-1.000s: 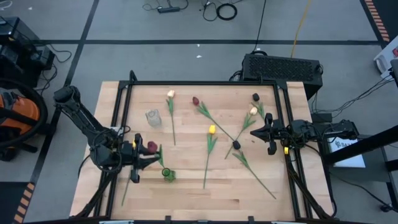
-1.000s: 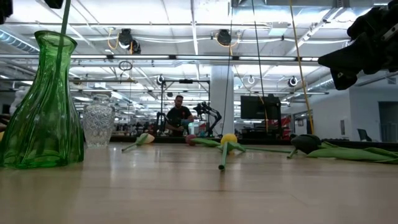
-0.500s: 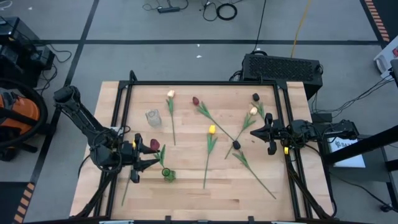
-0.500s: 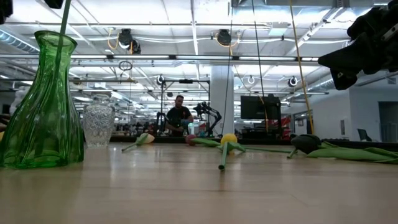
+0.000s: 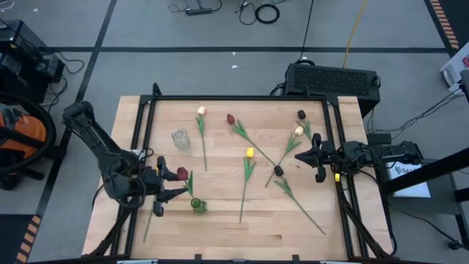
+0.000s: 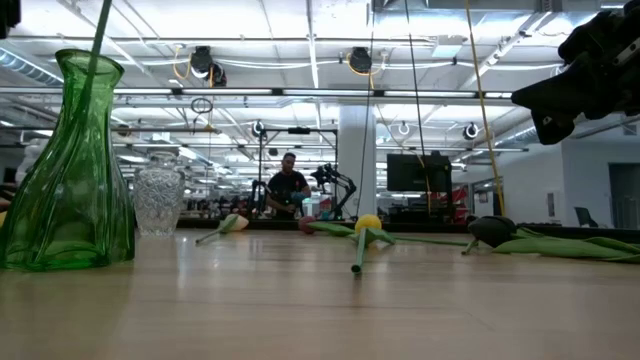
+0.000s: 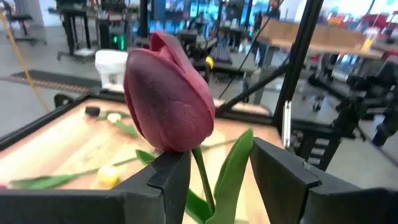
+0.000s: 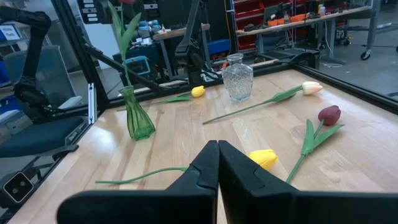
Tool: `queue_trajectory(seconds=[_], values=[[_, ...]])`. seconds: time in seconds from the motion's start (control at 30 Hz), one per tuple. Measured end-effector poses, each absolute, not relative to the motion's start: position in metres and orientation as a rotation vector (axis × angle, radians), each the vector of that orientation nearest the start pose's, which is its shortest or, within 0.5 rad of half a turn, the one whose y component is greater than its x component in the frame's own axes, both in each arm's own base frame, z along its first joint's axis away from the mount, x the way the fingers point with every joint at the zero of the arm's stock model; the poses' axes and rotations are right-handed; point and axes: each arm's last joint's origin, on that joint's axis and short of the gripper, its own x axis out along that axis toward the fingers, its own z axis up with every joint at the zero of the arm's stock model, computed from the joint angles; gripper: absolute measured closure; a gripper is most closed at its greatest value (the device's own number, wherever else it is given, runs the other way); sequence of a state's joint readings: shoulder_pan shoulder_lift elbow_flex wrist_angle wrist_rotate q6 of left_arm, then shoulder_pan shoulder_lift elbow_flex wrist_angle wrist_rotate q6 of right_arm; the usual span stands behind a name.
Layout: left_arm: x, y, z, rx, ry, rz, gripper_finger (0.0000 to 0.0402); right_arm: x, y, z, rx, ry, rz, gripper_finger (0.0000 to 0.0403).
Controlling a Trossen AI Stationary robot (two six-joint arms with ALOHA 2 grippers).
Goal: Sort flowers into vase by color
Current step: Put the bottom red tulip into the green vase, then put the right orange tulip into the transparent vase
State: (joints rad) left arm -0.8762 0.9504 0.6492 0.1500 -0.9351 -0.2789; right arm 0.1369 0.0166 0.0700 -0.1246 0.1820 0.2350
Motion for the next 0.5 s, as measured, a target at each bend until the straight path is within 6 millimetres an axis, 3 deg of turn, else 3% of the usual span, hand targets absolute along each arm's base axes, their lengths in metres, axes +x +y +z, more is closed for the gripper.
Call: queue_trajectory(seconds=[0.5], values=[[0.154, -0.124, 0.309, -0.256, 0.414, -0.048, 0.0230, 0.093, 0.008, 0.174, 0.223, 0.064, -0.053, 0.0403]])
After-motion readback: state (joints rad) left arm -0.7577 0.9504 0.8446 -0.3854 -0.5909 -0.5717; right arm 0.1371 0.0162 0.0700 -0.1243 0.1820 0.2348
